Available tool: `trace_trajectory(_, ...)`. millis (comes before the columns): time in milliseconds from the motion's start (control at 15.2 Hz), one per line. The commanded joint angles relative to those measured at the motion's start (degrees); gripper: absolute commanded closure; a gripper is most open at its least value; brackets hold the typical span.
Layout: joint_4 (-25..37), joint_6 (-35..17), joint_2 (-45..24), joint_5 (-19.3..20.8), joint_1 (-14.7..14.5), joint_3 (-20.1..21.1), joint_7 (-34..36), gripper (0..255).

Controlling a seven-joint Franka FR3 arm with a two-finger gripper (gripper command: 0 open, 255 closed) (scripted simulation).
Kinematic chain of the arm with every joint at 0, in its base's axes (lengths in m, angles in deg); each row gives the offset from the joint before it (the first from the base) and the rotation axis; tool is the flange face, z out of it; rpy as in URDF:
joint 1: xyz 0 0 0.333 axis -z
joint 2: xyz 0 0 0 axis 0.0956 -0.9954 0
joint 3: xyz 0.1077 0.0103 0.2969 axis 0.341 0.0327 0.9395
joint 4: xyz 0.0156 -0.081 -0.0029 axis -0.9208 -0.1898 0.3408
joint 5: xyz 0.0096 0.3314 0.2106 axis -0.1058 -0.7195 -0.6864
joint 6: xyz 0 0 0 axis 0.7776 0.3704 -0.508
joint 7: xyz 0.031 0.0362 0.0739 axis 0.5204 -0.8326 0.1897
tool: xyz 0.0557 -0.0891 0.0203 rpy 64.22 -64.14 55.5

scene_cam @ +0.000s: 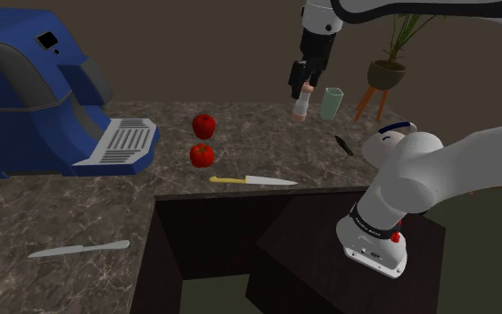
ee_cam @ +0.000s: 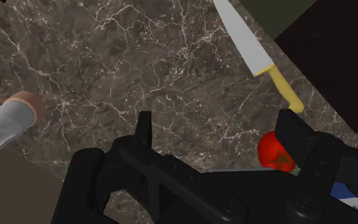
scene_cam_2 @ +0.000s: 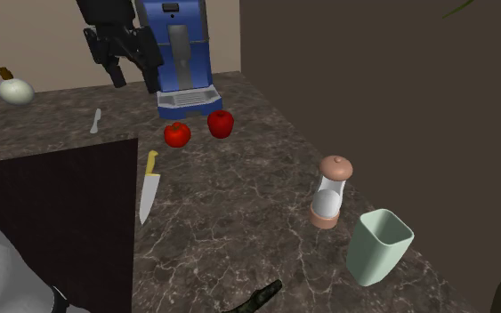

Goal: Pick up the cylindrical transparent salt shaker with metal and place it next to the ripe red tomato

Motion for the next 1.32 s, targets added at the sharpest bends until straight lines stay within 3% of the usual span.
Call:
trace_trajectory(0,0.0,0.0,0.0,0.0,0.0,0.0,0.0,0)
trace_trajectory(660,-3.0,-14.6,-8.1,8.8,5.2,-9.0,-8.7,0)
trace_trajectory(1254,0.5,-28.0,-20.7,13.5,8.6,-17.2,-16.0,0)
